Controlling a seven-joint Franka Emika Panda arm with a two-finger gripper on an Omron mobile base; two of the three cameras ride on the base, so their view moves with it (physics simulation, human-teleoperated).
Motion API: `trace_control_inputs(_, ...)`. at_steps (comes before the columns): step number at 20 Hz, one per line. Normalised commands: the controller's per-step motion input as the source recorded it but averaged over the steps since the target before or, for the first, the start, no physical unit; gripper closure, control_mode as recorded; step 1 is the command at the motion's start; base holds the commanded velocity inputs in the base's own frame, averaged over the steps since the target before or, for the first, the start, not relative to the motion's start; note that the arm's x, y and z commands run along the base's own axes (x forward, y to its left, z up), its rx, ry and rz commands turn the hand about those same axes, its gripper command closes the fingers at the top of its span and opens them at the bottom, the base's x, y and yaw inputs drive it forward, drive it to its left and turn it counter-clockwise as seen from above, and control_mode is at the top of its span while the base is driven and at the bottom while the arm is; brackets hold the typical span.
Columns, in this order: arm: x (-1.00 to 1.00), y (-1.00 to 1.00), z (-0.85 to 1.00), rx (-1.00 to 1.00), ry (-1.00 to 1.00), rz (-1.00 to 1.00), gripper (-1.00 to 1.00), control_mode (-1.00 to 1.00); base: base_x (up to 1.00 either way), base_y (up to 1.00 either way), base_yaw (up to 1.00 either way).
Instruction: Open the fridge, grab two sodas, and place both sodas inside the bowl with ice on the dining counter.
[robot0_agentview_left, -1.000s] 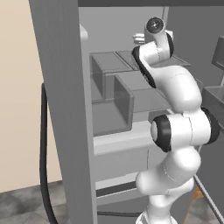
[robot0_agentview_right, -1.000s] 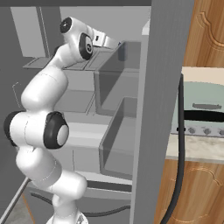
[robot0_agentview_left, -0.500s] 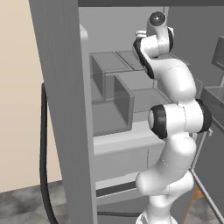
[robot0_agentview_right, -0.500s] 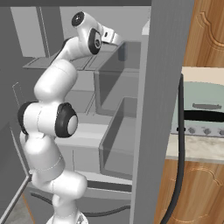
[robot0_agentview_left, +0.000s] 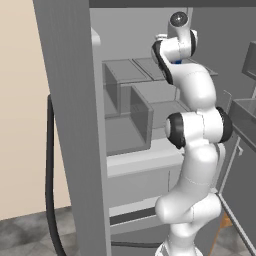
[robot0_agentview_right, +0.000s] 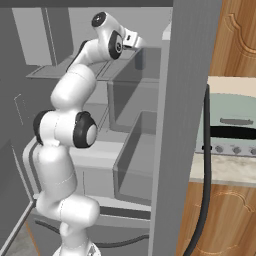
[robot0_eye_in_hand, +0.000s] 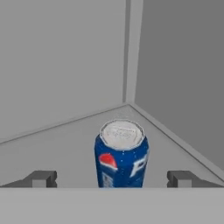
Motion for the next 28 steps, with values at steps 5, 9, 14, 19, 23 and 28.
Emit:
trace_control_inputs(5,0.27,-0.12,-0.04,0.0,0.01,0.0,-1.0,-1.0,0.0,0.0,0.0)
trace_control_inputs(9,0.18,-0.18,-0.03,0.01,0.01,0.0,-1.0,-1.0,0.0,0.0,0.0)
trace_control_inputs(14,0.19,-0.19,-0.1,0.01,0.01,0.0,-1.0,-1.0,0.0,0.0,0.0)
trace_control_inputs(19,0.11,-0.02,-0.43,0.0,0.04,0.0,-1.0,-1.0,0.0,0.0,0.0)
trace_control_inputs(23,0.0,0.0,-0.65,0.0,0.03,0.0,-1.0,-1.0,0.0,0.0,0.0)
trace_control_inputs(28,0.07,0.0,-0.24,0.0,0.02,0.0,1.0,-1.0,0.0,0.0,0.0)
